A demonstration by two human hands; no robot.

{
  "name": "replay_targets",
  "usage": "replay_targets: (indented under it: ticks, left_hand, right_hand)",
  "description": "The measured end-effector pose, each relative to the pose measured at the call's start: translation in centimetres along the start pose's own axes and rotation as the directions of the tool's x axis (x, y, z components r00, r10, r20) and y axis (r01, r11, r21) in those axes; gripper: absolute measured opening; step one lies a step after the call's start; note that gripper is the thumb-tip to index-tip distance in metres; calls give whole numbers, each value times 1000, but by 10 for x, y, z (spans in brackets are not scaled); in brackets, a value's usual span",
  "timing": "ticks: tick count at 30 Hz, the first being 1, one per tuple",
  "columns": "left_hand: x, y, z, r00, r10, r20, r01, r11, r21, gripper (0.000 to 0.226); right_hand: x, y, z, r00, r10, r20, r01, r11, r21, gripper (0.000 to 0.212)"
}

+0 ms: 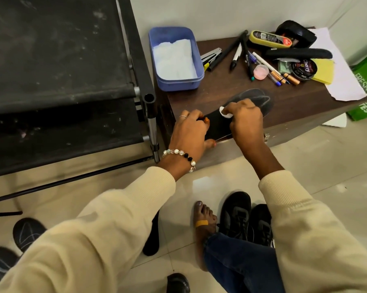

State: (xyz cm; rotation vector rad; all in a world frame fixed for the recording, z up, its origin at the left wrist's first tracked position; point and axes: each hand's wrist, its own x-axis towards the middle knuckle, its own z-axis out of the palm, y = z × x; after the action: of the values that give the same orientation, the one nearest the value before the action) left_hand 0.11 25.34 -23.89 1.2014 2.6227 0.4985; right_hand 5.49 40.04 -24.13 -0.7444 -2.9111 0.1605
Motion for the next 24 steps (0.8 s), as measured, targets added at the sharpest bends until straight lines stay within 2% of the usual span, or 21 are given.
replay_targets:
  ticks: [4, 7, 12, 18, 24]
  left_hand:
    - [0, -2, -1, 1000, 2, 23, -2, 1000, 7, 58]
    - [0, -2, -2, 1000, 12, 22, -12, 1000, 20, 59]
    - [0, -2, -1, 1000, 2, 14, -2, 1000, 7, 56]
    - [0, 0, -1, 1000, -9, 2, 9, 1000, -19, 51]
    - [0, -2, -2, 1000, 2, 21, -2, 1000, -1, 56]
  right_hand:
    - [25, 11, 4, 997, 67, -43, -66, 997, 29, 31]
    - [43, 13, -2, 993, 117, -9, -117, 993, 4, 34]
    - [39, 8, -9, 991, 122, 59, -119, 991, -63, 40]
    - [-7, 7, 8, 999, -40, 2, 40, 999, 21, 40]
    - [13, 18, 4, 992, -119, -36, 121, 992, 35, 34]
